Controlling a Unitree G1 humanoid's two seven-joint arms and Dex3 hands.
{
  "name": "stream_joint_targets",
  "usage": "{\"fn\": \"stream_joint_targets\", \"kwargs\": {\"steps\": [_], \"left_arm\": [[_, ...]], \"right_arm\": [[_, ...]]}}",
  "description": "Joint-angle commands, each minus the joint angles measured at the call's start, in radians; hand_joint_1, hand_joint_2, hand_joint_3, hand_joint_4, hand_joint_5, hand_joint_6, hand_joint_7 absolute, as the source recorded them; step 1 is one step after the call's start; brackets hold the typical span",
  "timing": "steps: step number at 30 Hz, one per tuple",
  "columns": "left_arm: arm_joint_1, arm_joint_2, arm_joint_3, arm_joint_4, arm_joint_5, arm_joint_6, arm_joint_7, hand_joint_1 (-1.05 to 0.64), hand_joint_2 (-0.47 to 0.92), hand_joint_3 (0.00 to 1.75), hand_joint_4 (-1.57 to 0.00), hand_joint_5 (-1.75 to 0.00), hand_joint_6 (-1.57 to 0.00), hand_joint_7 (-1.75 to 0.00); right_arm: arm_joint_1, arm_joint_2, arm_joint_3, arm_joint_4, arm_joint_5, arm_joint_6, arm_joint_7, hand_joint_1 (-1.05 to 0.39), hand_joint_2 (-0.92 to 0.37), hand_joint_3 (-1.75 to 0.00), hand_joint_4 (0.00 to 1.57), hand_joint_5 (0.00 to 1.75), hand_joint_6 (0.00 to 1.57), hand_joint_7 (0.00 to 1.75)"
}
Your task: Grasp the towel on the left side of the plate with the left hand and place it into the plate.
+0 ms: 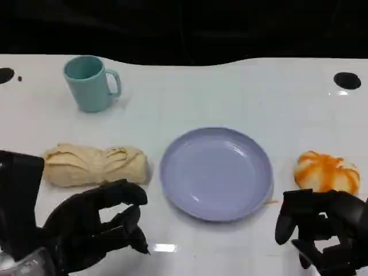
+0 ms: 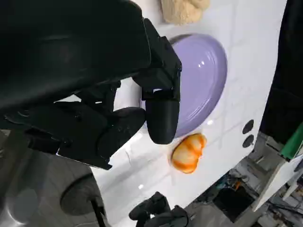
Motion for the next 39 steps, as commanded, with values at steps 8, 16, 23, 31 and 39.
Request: {"fn": "stream_joint_targets", "kwargs": {"steps": [8, 16, 23, 31, 39], "left_arm": [[-0.003, 0.017, 0.01, 0.001, -0.008, -0.007, -0.01, -0.14, 0.73, 0.95, -0.73, -1.75, -0.64, -1.62], [-0.004, 0.017, 0.013, 0.003, -0.012, -0.004, -0.01, -0.15, 0.74, 0.94, -0.73, -1.75, -0.63, -1.63], [0.003, 0.019, 0.01, 0.008, -0.005, -0.036, -0.024, -0.14, 0.73, 0.94, -0.73, -1.75, -0.63, -1.62], [0.025, 0.058, -0.046, -0.013, 0.108, -0.167, -0.018, -0.17, 0.74, 0.85, -0.72, -1.62, -0.68, -1.45], [0.03, 0.144, -0.132, 0.003, 0.322, -0.438, -0.055, -0.19, 0.65, 0.88, -0.6, -1.43, -0.69, -1.0]], "right_arm": [[-0.005, -0.004, -0.004, -0.009, 0.002, 0.005, -0.005, 0.08, -0.59, -1.09, 0.69, 1.69, 0.67, 1.45], [-0.008, -0.004, -0.003, -0.007, 0.002, 0.003, -0.003, 0.08, -0.59, -1.09, 0.68, 1.69, 0.66, 1.45], [-0.007, -0.002, -0.002, -0.012, 0.002, 0.015, -0.007, 0.08, -0.59, -1.1, 0.68, 1.69, 0.67, 1.45], [-0.009, -0.005, 0.0, -0.011, -0.002, 0.007, -0.006, 0.07, -0.59, -1.08, 0.68, 1.69, 0.67, 1.44], [-0.008, -0.001, 0.002, -0.018, 0.002, 0.015, -0.007, 0.07, -0.6, -1.07, 0.68, 1.69, 0.67, 1.44]]}}
